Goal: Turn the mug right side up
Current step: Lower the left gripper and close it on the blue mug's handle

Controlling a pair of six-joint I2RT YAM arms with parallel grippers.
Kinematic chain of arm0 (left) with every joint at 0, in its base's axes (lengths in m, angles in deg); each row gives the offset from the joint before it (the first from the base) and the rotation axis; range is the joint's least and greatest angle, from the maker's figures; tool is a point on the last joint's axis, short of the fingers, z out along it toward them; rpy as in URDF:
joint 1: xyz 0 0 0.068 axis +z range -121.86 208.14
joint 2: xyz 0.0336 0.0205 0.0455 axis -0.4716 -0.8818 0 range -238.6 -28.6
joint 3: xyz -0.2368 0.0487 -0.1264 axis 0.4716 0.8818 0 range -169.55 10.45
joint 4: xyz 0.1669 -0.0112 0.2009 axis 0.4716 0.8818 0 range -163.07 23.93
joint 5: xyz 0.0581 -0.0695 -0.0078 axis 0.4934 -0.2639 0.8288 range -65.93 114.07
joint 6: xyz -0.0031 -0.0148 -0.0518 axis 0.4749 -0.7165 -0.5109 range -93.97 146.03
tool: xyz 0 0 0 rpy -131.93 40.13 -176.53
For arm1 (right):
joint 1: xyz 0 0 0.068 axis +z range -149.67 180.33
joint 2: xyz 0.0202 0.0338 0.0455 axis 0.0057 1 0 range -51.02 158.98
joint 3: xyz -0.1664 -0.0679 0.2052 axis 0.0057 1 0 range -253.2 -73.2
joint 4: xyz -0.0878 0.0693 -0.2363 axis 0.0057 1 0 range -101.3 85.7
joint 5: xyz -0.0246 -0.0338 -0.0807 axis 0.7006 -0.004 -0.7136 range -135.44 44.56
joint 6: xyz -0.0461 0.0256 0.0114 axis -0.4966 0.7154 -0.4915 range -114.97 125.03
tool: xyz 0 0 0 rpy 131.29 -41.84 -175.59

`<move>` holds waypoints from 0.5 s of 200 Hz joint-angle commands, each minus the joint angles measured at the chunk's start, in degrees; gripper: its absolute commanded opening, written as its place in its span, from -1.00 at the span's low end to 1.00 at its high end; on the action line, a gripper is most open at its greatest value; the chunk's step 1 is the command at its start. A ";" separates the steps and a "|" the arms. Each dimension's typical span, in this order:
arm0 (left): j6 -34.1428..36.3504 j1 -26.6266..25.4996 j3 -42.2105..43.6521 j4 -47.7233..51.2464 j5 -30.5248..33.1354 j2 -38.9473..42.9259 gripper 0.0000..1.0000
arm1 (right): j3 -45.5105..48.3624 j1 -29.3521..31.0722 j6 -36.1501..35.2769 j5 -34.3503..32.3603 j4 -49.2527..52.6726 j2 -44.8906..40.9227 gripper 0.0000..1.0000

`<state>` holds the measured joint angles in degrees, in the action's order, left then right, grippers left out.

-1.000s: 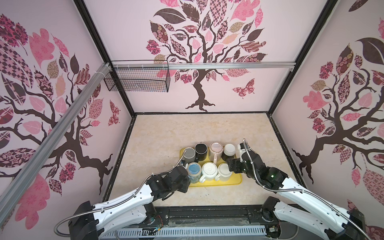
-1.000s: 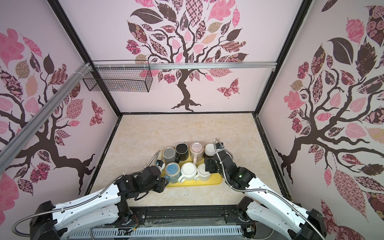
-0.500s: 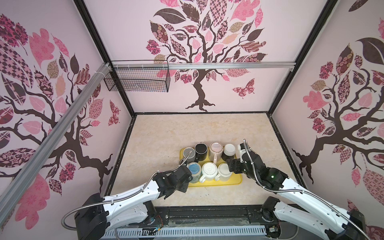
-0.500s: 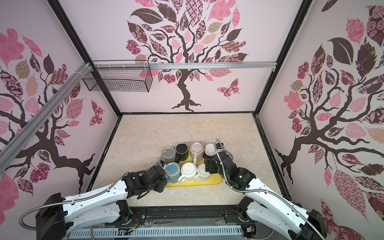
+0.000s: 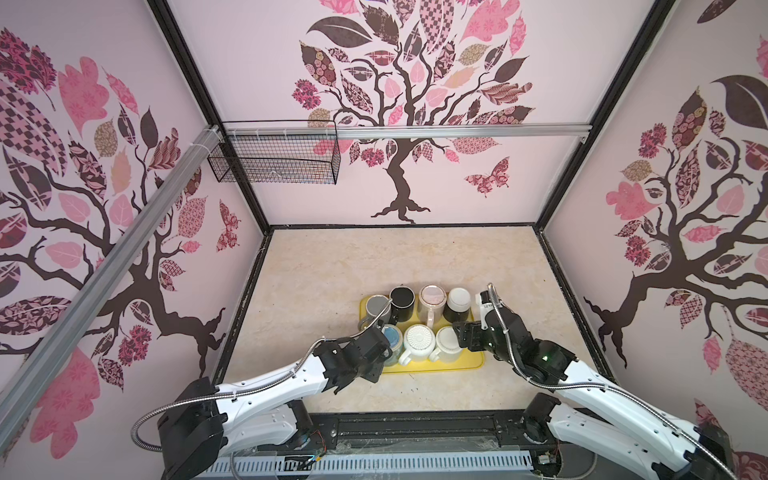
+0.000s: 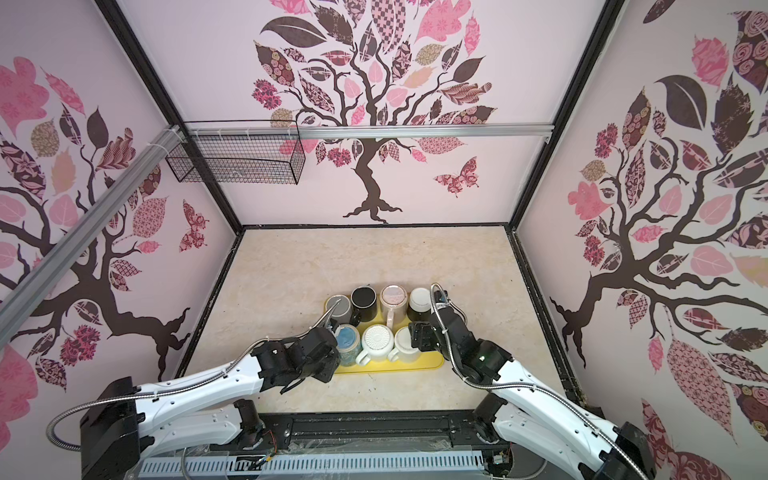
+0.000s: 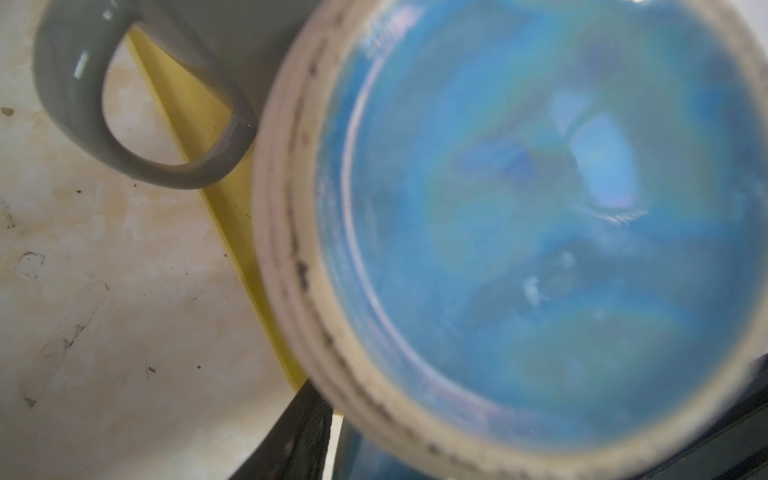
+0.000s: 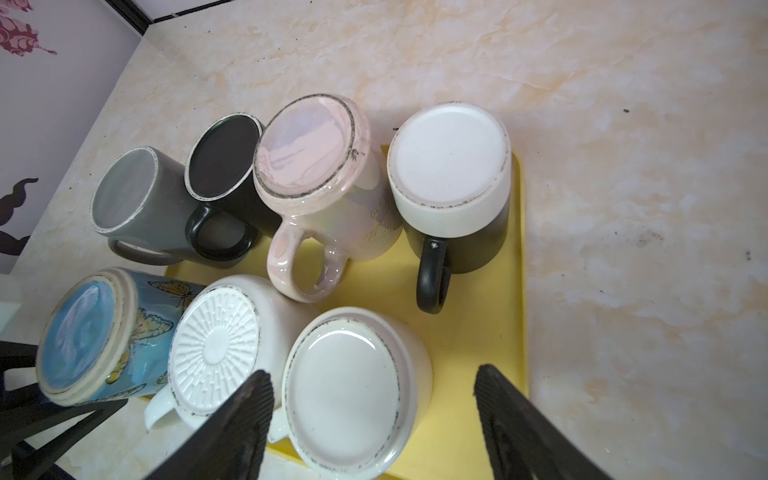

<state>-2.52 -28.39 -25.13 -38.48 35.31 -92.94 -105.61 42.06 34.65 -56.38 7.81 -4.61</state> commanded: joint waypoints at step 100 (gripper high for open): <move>1.33 -0.24 -2.44 -2.36 4.63 -1.76 -0.25 | -0.55 0.34 0.17 1.15 -0.92 -3.19 0.37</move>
<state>-1.82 -28.48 -25.13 -39.40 37.37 -94.64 -105.39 42.06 34.81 -55.81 7.31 -6.64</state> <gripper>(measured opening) 0.384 0.697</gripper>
